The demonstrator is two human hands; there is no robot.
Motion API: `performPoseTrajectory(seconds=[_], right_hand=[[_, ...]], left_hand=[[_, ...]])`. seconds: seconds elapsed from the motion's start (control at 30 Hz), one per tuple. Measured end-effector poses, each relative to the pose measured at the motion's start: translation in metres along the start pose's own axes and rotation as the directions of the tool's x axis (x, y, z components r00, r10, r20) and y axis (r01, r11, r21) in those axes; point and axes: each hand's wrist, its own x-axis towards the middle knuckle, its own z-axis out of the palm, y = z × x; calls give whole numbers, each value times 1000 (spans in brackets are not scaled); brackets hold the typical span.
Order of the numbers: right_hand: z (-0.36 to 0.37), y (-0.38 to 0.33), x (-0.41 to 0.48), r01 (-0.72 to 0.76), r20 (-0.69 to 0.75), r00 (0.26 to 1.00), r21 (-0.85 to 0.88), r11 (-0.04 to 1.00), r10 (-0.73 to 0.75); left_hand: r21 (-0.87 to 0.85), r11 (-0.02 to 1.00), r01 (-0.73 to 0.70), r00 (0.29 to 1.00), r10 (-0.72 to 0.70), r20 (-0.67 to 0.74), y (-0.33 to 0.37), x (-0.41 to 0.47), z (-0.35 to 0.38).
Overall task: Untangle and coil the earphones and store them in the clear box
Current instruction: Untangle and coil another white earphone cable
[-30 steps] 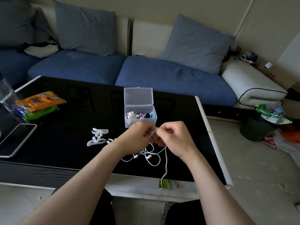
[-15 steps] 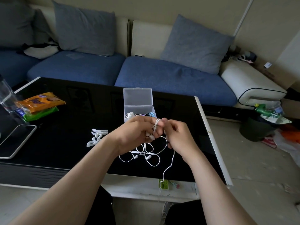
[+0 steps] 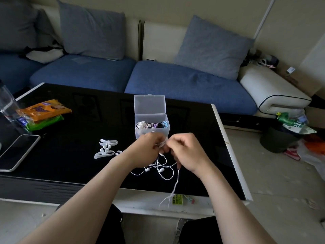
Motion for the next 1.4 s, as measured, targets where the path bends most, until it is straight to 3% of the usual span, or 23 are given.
performPoseTrajectory(seconds=[0.1, 0.2, 0.3, 0.37, 0.6, 0.67, 0.77, 0.87, 0.97, 1.03, 1.17, 1.27, 1.4], right_hand=[[-4, 5, 4, 83, -236, 966, -106, 991, -106], [-10, 12, 8, 78, -370, 920, -158, 984, -132], [-18, 18, 9, 16, -373, 926, -137, 990, -66], [-18, 21, 12, -31, -303, 953, -78, 996, 6], [-3, 12, 6, -174, 44, 984, -13, 985, 174], [0, 7, 0, -198, 163, 965, -52, 979, 204], [4, 2, -6, -201, 281, 934, -92, 975, 219], [3, -5, -7, -139, 222, 963, -67, 988, 151], [-2, -4, -3, -24, -23, 999, -74, 997, 22], [-6, 2, 2, 3, -202, 979, -122, 993, -28], [-13, 13, 7, -9, -366, 930, -135, 991, -41], [-17, 14, 8, -18, -273, 962, -6, 1000, 16], [-12, 9, 6, -100, -115, 988, 64, 993, 107]], left_hand=[[-102, 993, 54, 990, -40, 134, 3, -1, 2], [-334, 933, 133, 982, -77, 174, 12, -1, -2], [-631, 754, 181, 974, -47, 222, 16, -2, -8], [-733, 652, 194, 976, -52, 212, 16, -2, -10], [-807, 579, 115, 989, -141, 40, 18, -1, -11], [-773, 630, 81, 987, -160, -26, 14, 1, -11], [-609, 792, 43, 981, -150, -126, 5, 3, -6], [-237, 971, 29, 989, -62, -133, 0, 2, -2], [-10, 997, 74, 995, -73, 71, -3, 0, -1], [-71, 992, 105, 977, -90, 193, 2, -1, 1], [-373, 910, 183, 973, -113, 201, 17, -3, -2], [-624, 756, 197, 978, -110, 176, 21, -3, -7], [-764, 631, 136, 990, -110, 85, 24, -4, -8]])
